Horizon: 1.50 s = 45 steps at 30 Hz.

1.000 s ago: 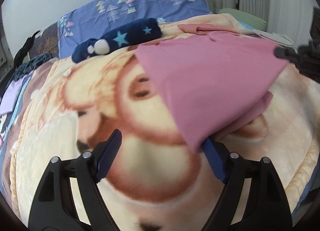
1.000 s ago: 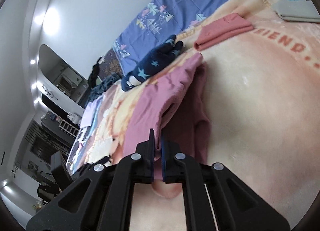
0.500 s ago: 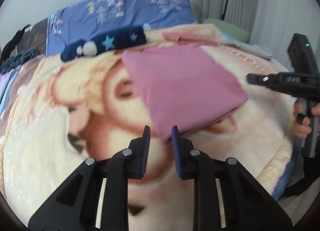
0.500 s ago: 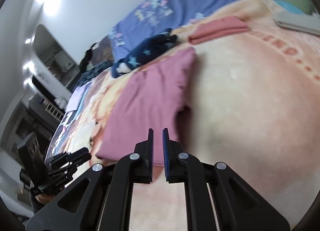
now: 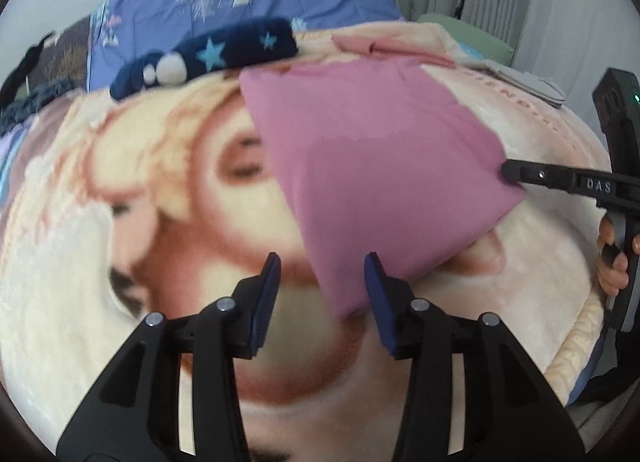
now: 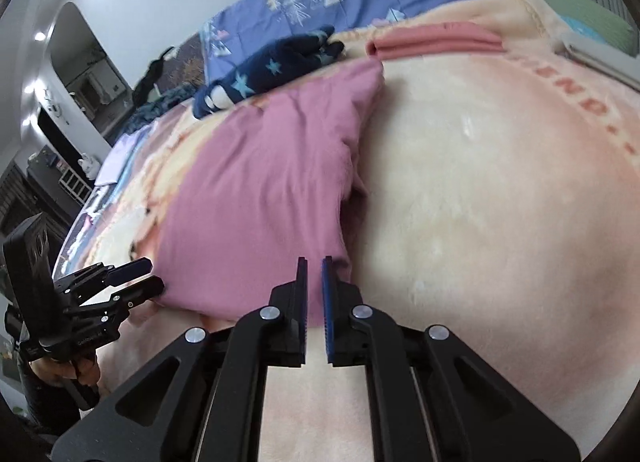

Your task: Fold small clothes

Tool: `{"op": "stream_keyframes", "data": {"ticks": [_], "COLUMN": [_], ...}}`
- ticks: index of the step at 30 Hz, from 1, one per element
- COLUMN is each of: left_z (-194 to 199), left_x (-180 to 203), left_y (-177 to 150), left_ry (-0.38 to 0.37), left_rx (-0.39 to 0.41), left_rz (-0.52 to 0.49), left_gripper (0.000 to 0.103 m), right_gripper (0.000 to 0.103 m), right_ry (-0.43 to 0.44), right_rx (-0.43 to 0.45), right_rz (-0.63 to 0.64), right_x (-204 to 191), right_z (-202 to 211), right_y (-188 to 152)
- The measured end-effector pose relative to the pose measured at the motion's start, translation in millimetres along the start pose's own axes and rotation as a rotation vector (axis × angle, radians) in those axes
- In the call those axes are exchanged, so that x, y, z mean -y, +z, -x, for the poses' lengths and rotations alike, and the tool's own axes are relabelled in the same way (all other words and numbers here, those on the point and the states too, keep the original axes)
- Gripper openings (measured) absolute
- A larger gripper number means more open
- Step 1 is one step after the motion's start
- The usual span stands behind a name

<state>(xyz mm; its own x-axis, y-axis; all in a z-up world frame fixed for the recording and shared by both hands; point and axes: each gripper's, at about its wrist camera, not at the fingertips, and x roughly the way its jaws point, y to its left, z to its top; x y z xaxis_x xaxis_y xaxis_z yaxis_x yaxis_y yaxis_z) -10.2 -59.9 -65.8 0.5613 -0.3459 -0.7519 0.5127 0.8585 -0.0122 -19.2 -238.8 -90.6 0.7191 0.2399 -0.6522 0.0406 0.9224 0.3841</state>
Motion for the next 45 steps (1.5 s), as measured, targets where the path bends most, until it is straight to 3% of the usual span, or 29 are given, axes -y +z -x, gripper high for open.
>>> {"op": "stream_keyframes", "data": {"ticks": [3,7,13,16,23,24,25,26,27,29,31,33,36,38,39,41,45], "left_z": [12,-3,-54,-78,-121,-126,-129,-130,-130,-121,-109,-116,-135,-129,-124,-110,-79], "left_x": [0,-10,-36,-49,-82,-87,-89,-92,-95,-101,-99,-99,-104,-107,-108,-107,-91], "left_y": [23,55,93,104,121,123,125,127,128,126,120,116,111,110,109,109,102], "left_ry": [0.001,0.031,0.049,0.020,-0.042,-0.056,-0.068,-0.090,-0.128,-0.152,-0.141,-0.125,-0.117,-0.108,-0.095,-0.084,-0.143], "left_rx": [0.076,0.109,0.050,0.012,-0.029,-0.032,-0.030,-0.020,-0.004,0.050,0.109,0.095,0.029,0.048,0.054,0.079,0.126], "left_rz": [-0.019,0.010,0.065,0.121,0.234,0.250,0.259,0.267,0.279,0.318,0.291,0.262,0.292,0.311,0.313,0.303,0.232], "left_gripper": [0.046,0.053,0.065,0.067,0.069,0.069,0.065,0.030,0.009,0.010,0.010,0.011,0.020,0.038,0.042,0.043,0.046], "right_gripper": [0.023,0.029,0.036,0.047,0.048,0.033,0.019,0.004,0.004,0.004,0.004,0.004,0.006,0.013,0.019,0.019,0.019], "right_ry": [-0.009,-0.056,-0.073,-0.063,-0.040,-0.040,-0.026,-0.017,-0.011,0.037,0.040,0.023,-0.017,0.001,-0.001,-0.021,0.107], "right_rx": [0.062,0.076,0.021,0.002,-0.004,-0.003,0.003,0.010,0.037,0.110,0.150,0.110,0.014,0.035,0.052,0.099,0.137], "right_rz": [0.016,0.038,-0.038,-0.071,-0.107,-0.103,-0.085,-0.069,-0.051,-0.032,-0.032,-0.044,-0.073,-0.084,-0.083,-0.068,0.022], "right_x": [-4,1,27,36,49,49,47,45,42,38,41,52,64,65,64,60,38], "right_z": [12,2,-34,-54,-87,-90,-93,-94,-92,-80,-71,-84,-113,-105,-96,-79,-51], "right_y": [28,64,102,117,141,142,144,145,145,144,144,144,136,134,135,135,123]}}
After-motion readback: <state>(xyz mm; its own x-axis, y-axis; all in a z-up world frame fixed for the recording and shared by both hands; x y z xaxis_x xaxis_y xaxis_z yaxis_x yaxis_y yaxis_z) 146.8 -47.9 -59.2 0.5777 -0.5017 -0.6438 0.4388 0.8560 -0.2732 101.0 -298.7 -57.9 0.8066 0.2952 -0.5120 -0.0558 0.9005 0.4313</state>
